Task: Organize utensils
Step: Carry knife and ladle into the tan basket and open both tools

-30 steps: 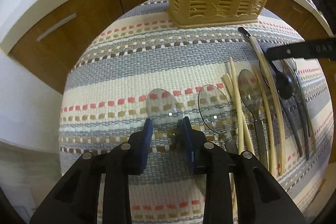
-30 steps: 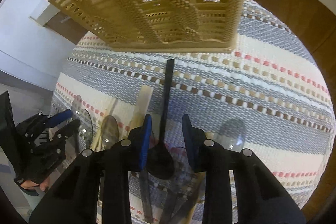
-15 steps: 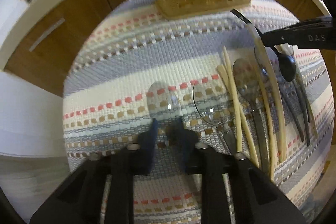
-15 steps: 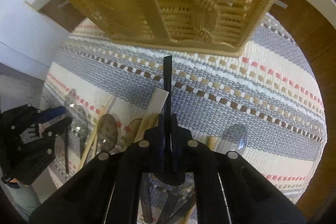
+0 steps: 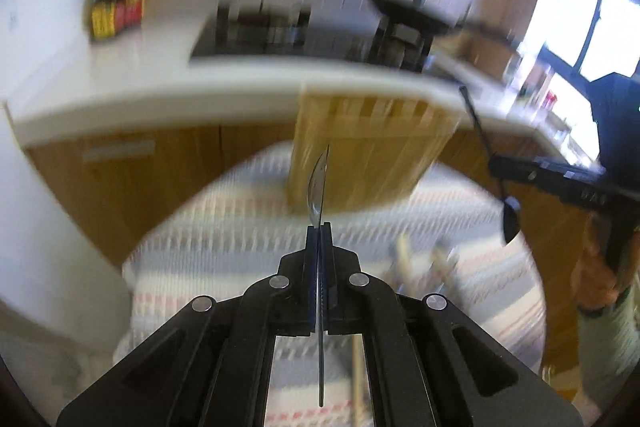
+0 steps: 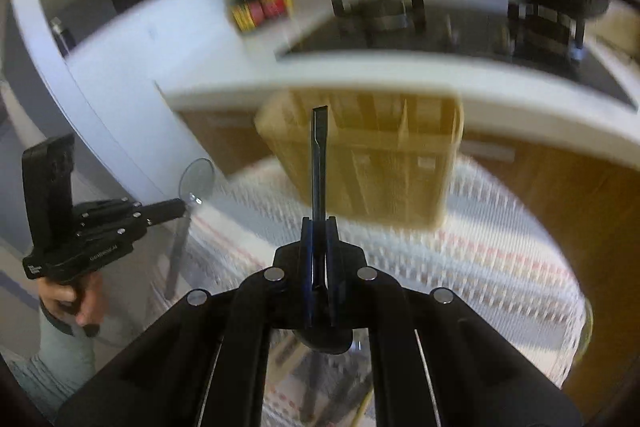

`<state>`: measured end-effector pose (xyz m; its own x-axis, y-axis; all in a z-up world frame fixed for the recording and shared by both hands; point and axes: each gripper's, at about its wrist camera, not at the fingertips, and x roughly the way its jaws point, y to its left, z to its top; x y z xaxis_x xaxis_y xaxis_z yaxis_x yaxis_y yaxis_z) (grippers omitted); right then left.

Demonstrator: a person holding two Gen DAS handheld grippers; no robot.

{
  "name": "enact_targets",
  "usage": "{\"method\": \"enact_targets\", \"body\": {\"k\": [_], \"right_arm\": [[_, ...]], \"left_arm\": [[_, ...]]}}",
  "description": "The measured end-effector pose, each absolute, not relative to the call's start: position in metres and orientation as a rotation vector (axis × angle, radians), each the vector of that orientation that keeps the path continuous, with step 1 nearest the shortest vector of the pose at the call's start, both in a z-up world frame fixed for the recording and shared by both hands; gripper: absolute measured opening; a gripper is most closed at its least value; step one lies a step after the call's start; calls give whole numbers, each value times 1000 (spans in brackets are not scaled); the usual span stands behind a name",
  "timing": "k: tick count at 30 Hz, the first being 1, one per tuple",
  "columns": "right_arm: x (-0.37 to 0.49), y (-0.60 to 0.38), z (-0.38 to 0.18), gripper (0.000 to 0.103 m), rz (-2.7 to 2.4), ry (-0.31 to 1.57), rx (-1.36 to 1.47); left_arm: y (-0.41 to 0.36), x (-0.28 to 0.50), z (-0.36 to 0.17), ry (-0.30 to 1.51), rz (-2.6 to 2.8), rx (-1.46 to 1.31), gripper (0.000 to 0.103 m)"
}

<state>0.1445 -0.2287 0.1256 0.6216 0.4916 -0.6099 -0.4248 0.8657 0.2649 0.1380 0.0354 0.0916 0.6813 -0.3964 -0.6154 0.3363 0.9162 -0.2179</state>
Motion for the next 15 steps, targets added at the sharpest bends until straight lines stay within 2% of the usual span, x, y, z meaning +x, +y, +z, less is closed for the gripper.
{"method": "enact_targets", "body": {"k": [7, 12, 15], "right_arm": [[157, -249, 177, 5, 465, 467, 127], [191, -255, 171, 5, 362, 405, 124], [219, -256, 155, 5, 326, 417, 138]], "left_arm": [[11, 147, 166, 355, -401, -123, 0], [-10, 177, 166, 179, -371, -154, 0], [-21, 197, 150, 137, -329, -154, 0]]}}
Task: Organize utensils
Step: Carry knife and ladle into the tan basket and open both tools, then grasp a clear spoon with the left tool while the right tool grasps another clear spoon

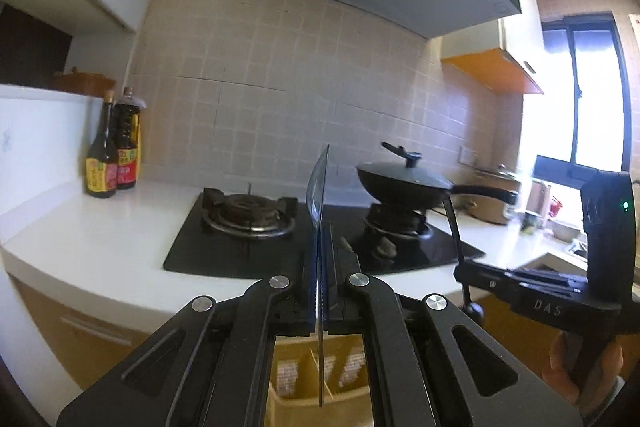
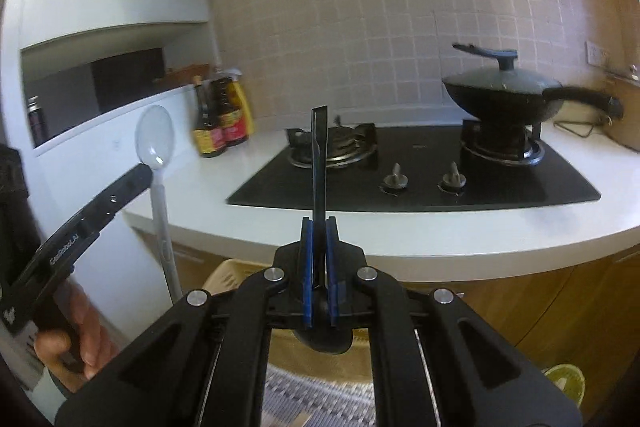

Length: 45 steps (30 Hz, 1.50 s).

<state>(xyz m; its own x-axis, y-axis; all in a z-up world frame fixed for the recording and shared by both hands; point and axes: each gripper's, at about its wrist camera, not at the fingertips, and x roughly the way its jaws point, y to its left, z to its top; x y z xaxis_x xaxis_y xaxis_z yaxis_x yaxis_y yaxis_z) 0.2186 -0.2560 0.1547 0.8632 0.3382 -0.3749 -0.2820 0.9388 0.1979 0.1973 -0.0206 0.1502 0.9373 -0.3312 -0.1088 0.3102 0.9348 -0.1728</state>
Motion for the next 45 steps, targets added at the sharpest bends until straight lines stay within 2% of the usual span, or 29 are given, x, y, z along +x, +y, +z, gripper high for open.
{"method": "enact_targets", "body": {"k": [9, 16, 18, 22, 23, 25, 26, 31, 32, 33, 37, 45], "right_arm": [[252, -252, 106, 5, 261, 433, 117], [243, -248, 97, 5, 284, 436, 99], [239, -249, 98, 9, 284, 438, 96], [227, -254, 99, 20, 287, 449, 110], [222, -257, 100, 23, 295, 453, 124], [211, -262, 103, 45, 300, 448, 146], [203, -264, 105, 48, 294, 439, 149], [169, -267, 119, 48, 269, 470, 146], [161, -266, 122, 48, 258, 484, 135], [156, -265, 124, 48, 252, 498, 129], [135, -263, 123, 48, 232, 609, 114], [122, -267, 60, 48, 216, 954, 172]], "left_arm": [[-24, 235, 100, 174, -314, -165, 0], [-19, 236, 86, 199, -344, -174, 0], [-17, 231, 85, 203, -351, -177, 11], [-11, 217, 89, 212, -350, -186, 19], [-9, 214, 90, 215, -353, -191, 24], [-3, 202, 96, 218, -358, -202, 33], [0, 195, 99, 217, -361, -205, 36], [13, 162, 115, 254, -399, -222, 39], [15, 157, 118, 266, -405, -224, 43], [17, 151, 120, 295, -415, -223, 47], [19, 134, 117, 440, -453, -187, 47], [22, 114, 58, 778, -471, -100, 45]]}}
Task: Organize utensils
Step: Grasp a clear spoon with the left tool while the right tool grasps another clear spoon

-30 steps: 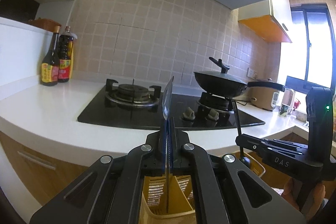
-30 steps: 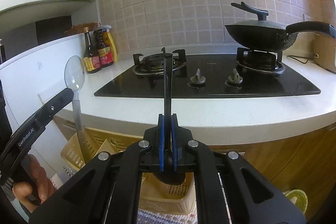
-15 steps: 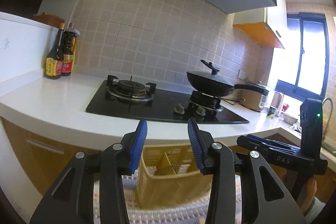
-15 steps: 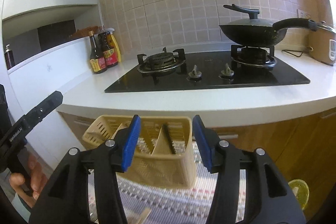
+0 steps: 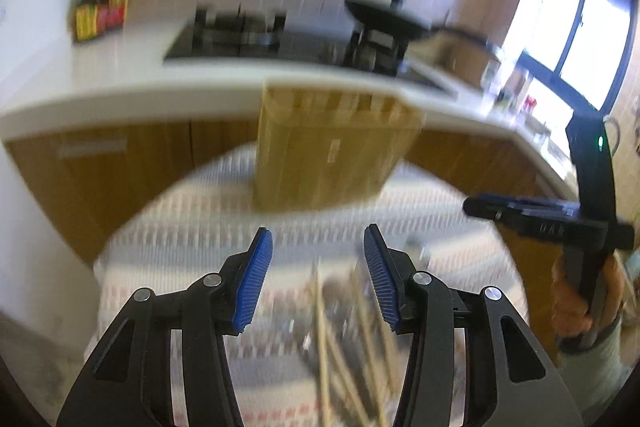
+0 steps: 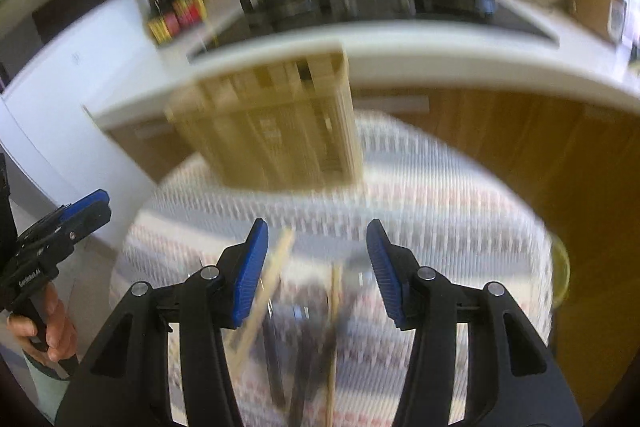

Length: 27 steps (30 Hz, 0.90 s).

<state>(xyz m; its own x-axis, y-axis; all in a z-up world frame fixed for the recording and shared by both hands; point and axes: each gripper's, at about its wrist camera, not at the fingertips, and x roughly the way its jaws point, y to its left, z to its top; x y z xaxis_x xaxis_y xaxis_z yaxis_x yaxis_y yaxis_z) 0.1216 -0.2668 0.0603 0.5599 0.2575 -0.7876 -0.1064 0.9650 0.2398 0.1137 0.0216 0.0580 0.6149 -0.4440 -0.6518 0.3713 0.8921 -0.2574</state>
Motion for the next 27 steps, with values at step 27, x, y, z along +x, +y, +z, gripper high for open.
{"method": "enact_targets", "body": {"k": [27], "right_arm": [[159, -272, -34, 24, 150, 1298, 233]], "left_arm": [[8, 140, -48, 1209, -411, -20, 37]]}}
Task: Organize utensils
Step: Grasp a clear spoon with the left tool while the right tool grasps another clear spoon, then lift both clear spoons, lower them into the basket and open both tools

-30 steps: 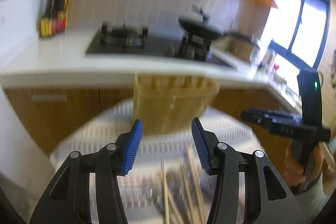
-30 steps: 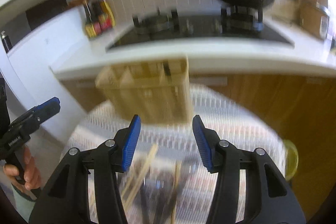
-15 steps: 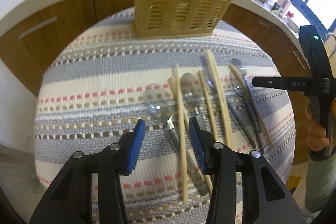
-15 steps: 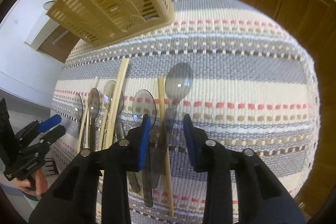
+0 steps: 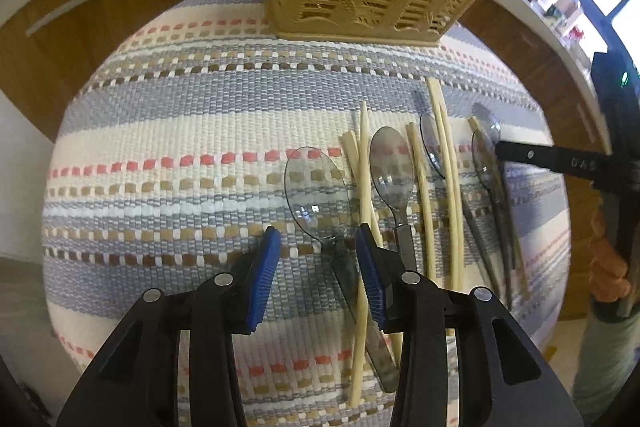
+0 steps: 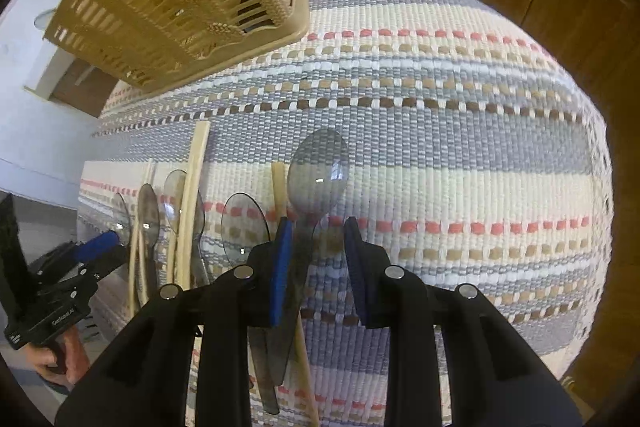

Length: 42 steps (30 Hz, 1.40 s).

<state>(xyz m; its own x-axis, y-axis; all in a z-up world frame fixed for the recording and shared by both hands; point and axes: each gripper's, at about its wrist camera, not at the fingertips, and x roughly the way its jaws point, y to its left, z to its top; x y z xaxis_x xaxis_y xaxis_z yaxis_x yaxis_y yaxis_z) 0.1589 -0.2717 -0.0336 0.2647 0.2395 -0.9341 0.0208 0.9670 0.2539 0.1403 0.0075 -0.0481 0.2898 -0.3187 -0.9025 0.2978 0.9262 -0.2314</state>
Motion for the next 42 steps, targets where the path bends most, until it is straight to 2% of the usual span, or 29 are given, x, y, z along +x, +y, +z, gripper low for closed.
{"method": "enact_targets", "body": {"k": [3, 4, 5, 8, 12, 16, 21, 25, 26, 28, 29, 31, 32, 34, 35, 42], "right_arm": [[162, -256, -33, 24, 141, 1312, 157], [160, -250, -31, 24, 138, 1311, 128], [160, -246, -30, 22, 142, 1316, 109], [164, -236, -32, 11, 174, 1347, 109], [158, -239, -30, 11, 177, 1362, 57], [147, -256, -33, 11, 179, 1372, 49], [152, -268, -38, 11, 210, 1407, 41], [157, -260, -41, 11, 218, 1415, -12], [158, -255, -44, 11, 219, 1413, -17], [158, -254, -44, 11, 223, 1404, -24], [158, -255, -44, 11, 227, 1400, -21], [157, -255, -44, 11, 235, 1402, -10], [157, -256, -44, 11, 239, 1404, -9], [156, -256, -43, 11, 240, 1402, -20], [153, -256, -41, 11, 238, 1398, -27], [136, -254, -16, 1, 298, 1264, -13]], "left_arm": [[-5, 140, -47, 1202, -386, 48, 37], [-8, 140, -46, 1194, -369, 72, 33], [-8, 139, -48, 1190, -359, 90, 24], [-7, 138, -47, 1178, -355, 112, 19], [4, 135, -46, 1184, -374, 90, 9], [19, 135, -45, 1192, -369, 95, 8], [24, 137, -49, 1225, -395, 111, 13], [9, 136, -49, 1244, -377, 225, 14], [7, 135, -49, 1251, -374, 243, 16], [5, 132, -48, 1285, -366, 256, 33], [5, 130, -48, 1286, -360, 262, 46], [4, 125, -49, 1267, -348, 308, 46], [5, 124, -48, 1268, -357, 290, 41], [6, 124, -45, 1263, -344, 278, 23], [6, 125, -44, 1258, -328, 287, 11], [8, 127, -21, 1155, -344, 212, 10]]}}
